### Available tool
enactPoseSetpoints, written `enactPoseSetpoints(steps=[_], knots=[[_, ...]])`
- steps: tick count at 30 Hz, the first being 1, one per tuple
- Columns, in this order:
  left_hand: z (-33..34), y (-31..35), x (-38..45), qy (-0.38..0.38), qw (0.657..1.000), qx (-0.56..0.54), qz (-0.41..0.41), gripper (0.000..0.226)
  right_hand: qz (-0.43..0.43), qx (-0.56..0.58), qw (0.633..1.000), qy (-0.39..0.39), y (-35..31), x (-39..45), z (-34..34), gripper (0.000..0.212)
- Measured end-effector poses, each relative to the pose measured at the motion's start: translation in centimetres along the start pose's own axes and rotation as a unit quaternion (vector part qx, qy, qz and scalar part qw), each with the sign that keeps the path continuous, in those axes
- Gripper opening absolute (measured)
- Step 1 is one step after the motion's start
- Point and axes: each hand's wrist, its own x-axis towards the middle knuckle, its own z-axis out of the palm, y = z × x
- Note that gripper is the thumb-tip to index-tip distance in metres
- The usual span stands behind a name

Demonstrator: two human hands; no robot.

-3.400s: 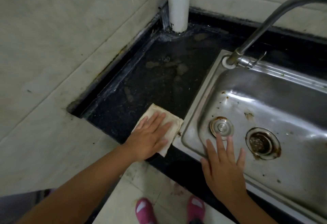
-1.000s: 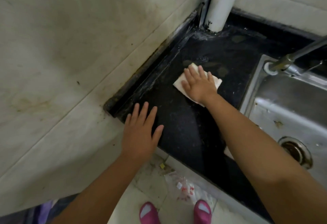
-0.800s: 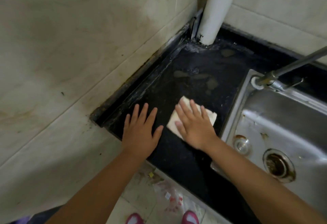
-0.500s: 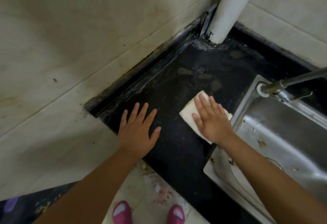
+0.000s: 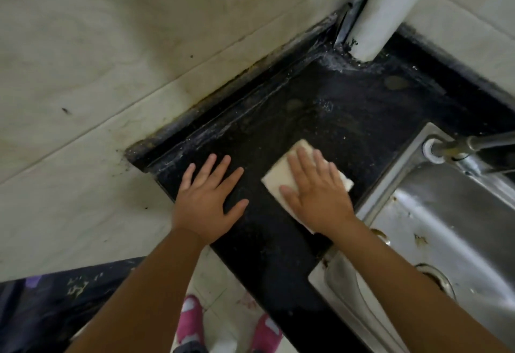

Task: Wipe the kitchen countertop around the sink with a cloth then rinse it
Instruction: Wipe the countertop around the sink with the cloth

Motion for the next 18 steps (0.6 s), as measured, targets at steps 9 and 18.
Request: enactPoseSetpoints(steps=[9, 18], knots=[[0.2, -0.3, 0.0, -0.018, 0.999, 0.035, 0.0, 0.067, 0.212, 0.064, 0.974, 0.039, 6.6, 9.5, -4.4, 0.064], [0.4, -0.5, 0.1, -0.006, 1.0, 0.014, -0.007, 0.062, -0.077, -0.03, 0.994, 0.077, -3.2, 9.9, -2.3, 0.057]])
